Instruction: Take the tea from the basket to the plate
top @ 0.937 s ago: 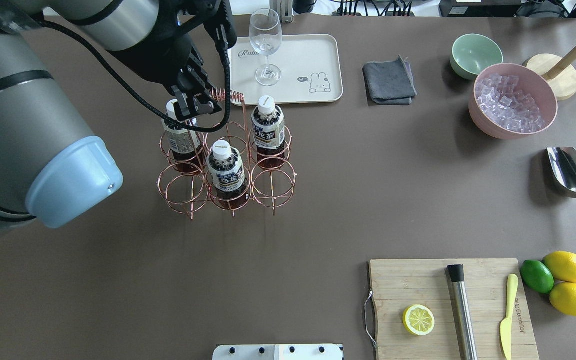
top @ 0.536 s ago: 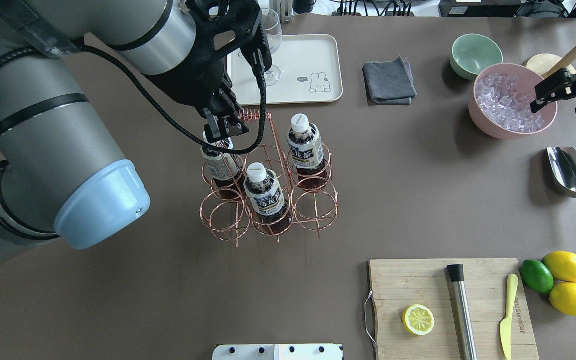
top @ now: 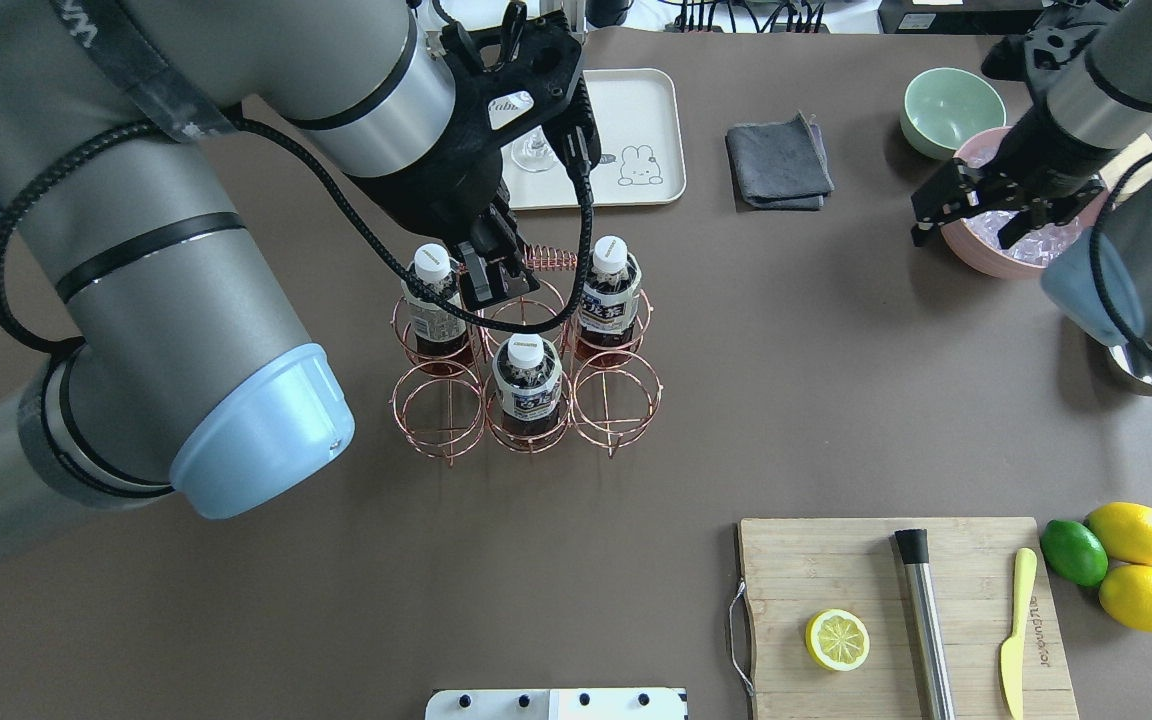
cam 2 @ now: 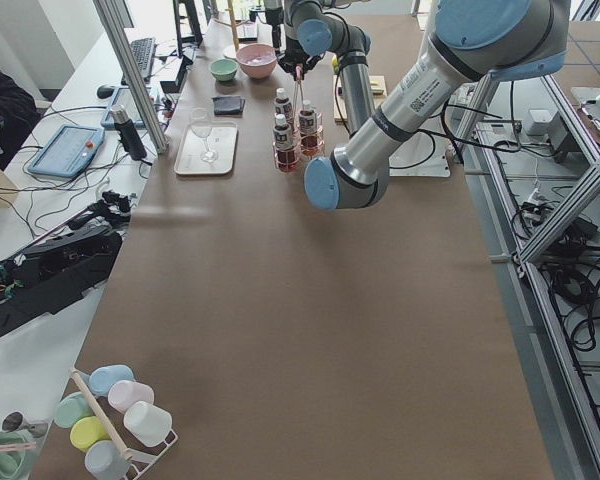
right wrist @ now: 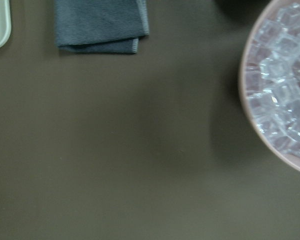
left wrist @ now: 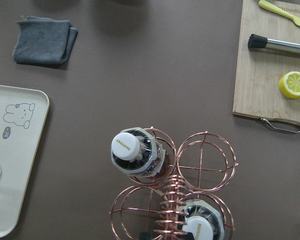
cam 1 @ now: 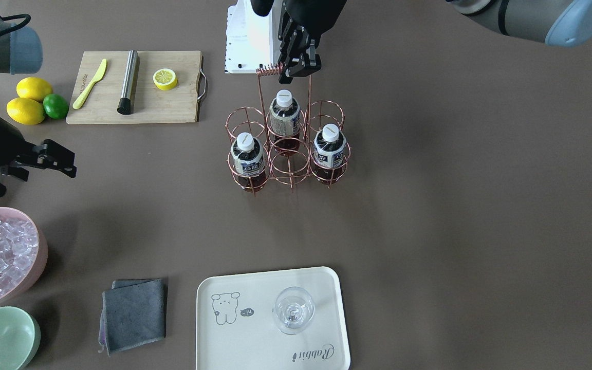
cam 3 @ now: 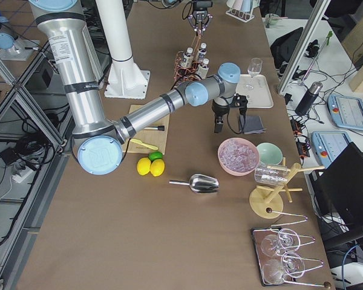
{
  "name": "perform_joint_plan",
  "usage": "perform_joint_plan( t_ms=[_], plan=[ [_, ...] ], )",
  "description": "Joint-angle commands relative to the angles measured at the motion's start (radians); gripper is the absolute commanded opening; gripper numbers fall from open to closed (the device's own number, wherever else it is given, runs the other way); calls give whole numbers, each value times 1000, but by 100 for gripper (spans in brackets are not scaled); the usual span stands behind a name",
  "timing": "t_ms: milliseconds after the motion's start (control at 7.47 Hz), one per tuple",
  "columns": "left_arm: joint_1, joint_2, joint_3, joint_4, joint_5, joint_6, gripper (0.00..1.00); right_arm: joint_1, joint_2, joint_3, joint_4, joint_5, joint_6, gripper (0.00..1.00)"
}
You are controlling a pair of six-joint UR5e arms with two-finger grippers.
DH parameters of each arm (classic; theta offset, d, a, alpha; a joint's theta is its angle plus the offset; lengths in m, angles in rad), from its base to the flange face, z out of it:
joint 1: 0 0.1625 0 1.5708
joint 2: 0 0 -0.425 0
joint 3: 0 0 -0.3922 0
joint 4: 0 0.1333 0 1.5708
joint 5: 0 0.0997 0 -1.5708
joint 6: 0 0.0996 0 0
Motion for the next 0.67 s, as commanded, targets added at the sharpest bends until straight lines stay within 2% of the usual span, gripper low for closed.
perform_joint_plan(
  t_ms=[0, 268, 536],
  plan=[
    [24, 12, 12, -45, -1, -28, 0, -81, 256, -129, -121, 4, 156, 98],
    [25, 2, 49, -74, 1, -28, 0, -140, 321, -127, -120, 8, 364, 98],
    [25, 3, 46, -75, -1, -28, 0, -129, 332, -129, -120, 127, 488, 98]
  ],
)
